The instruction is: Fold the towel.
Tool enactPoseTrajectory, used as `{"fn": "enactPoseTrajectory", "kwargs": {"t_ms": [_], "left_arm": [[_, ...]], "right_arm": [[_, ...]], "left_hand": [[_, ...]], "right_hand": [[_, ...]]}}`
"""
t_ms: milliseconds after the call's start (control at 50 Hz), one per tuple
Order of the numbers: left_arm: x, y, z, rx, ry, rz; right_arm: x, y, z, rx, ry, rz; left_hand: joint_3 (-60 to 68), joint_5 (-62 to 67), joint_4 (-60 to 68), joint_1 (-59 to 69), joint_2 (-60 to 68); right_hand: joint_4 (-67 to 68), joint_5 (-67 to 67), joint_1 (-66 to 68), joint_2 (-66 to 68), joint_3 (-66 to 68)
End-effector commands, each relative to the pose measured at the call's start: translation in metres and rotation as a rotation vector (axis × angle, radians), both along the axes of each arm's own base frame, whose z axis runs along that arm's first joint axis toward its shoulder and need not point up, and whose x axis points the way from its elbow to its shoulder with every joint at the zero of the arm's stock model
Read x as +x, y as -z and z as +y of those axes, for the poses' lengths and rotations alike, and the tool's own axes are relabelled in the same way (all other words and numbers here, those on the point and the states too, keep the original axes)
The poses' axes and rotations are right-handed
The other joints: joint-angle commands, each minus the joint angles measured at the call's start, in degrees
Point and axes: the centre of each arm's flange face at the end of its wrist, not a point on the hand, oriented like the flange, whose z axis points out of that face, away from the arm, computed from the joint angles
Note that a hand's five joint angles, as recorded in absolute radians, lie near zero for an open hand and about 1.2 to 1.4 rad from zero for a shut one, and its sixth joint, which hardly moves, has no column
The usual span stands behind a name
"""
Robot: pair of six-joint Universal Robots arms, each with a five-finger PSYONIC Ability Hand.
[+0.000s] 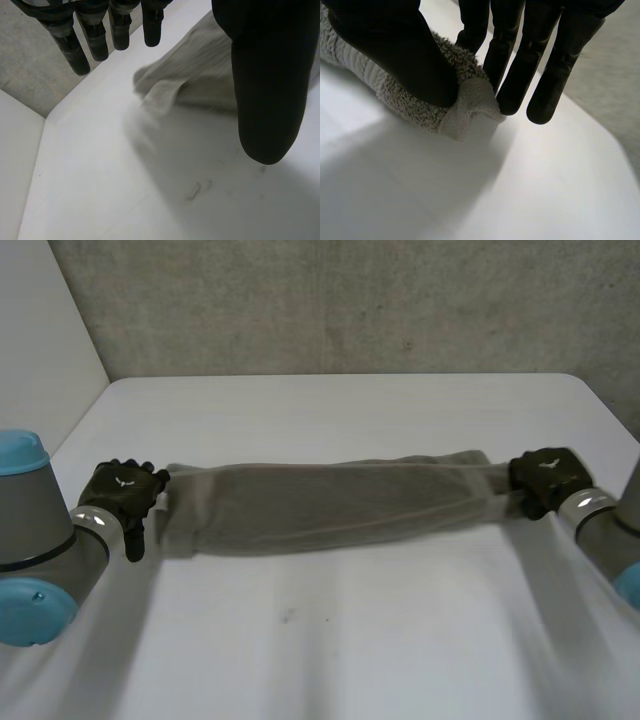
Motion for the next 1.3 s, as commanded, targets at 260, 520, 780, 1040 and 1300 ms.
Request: {"fn": "enactPoseTrajectory", "kwargs": {"t_ms": [260,520,780,1040,1300], "left_arm": [[0.004,-0.005,0.002,-0.017,-0.009,0.004],[0.002,-0.005,0.004,-0.017,-0.004,0.004],[0.001,-0.004,0.004,-0.014,-0.001,0.003],[-0.005,-0.008,0.005,-0.029,0.017,0.006],[-0.073,-0.033,0.038,-0.102,0.212,0.095]], "right_arm": [[-0.089,-0.048,-0.038,-0.095,0.174,0.250],[0.113,-0.104,0.029,-0.297,-0.274,0.009],[0.250,-0.008,0.161,-0.189,-0.753,-0.027],[0.243,-0.032,0.170,-0.179,-0.746,-0.066],[0.132,-0.048,0.108,0.019,-0.405,-0.110]], "left_hand": [[0.4,-1.3,0.5,0.4,0.6],[0.4,-1.3,0.5,0.4,0.6],[0.4,-1.3,0.5,0.4,0.6],[0.4,-1.3,0.5,0.4,0.6],[0.4,-1.3,0.5,0.4,0.6]], "right_hand": [[11.8,15.2,2.8,12.9,12.9],[11.8,15.2,2.8,12.9,12.9],[11.8,15.2,2.8,12.9,12.9],[-58.2,-54.8,-67.2,-57.1,-57.1],[-58.2,-54.8,-67.2,-57.1,-57.1]]}}
